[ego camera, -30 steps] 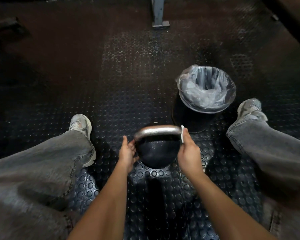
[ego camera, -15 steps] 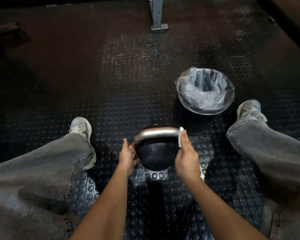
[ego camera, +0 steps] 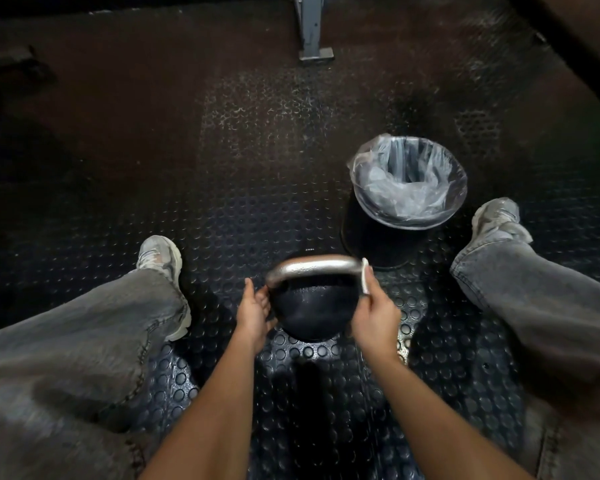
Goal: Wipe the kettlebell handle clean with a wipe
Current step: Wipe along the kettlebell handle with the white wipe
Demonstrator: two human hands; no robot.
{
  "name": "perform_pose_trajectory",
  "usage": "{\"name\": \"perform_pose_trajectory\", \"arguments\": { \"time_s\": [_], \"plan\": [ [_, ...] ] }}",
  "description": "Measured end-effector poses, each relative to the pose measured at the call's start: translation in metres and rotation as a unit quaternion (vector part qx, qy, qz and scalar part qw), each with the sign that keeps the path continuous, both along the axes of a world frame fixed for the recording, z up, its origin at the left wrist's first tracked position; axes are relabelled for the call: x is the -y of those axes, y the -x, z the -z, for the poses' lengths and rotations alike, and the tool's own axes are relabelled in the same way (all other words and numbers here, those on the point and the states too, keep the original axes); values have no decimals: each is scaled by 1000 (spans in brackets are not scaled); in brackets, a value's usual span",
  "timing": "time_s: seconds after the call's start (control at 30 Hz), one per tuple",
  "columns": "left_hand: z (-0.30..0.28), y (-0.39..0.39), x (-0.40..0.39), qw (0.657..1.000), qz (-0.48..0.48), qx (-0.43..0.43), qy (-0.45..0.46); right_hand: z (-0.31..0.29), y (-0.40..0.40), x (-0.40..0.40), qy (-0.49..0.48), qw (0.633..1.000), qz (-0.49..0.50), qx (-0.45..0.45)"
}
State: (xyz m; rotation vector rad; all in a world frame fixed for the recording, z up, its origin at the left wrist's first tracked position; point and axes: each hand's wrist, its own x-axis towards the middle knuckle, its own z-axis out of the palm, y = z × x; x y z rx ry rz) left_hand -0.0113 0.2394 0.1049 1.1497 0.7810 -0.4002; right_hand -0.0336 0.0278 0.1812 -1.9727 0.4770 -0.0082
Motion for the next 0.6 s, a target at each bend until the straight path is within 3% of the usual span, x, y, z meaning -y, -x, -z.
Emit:
{"name": "perform_pose_trajectory", "arguments": {
  "time_s": [0.07,0.17,0.27,0.37,0.4,0.6],
  "plan": [
    [0,0,0,1000,2,0,0,10,-15,2,-97,988,66,-97],
    [-2,0,0,1000,1,5,-1,8,-33,6,-57,995,20,-80],
    [-5,1,2,1000,2,7,1,-10,-34,3,64,991,-114,42],
    [-6,0,2,1000,-7,3,4,-13,-20,-2,182,927,-278,172],
    [-5,-1,2,1000,-7,4,5,-6,-12,1,196,922,-282,179],
    [2,0,0,1000,-4,6,9,1,-18,5,156,973,-157,65]
  ]
}}
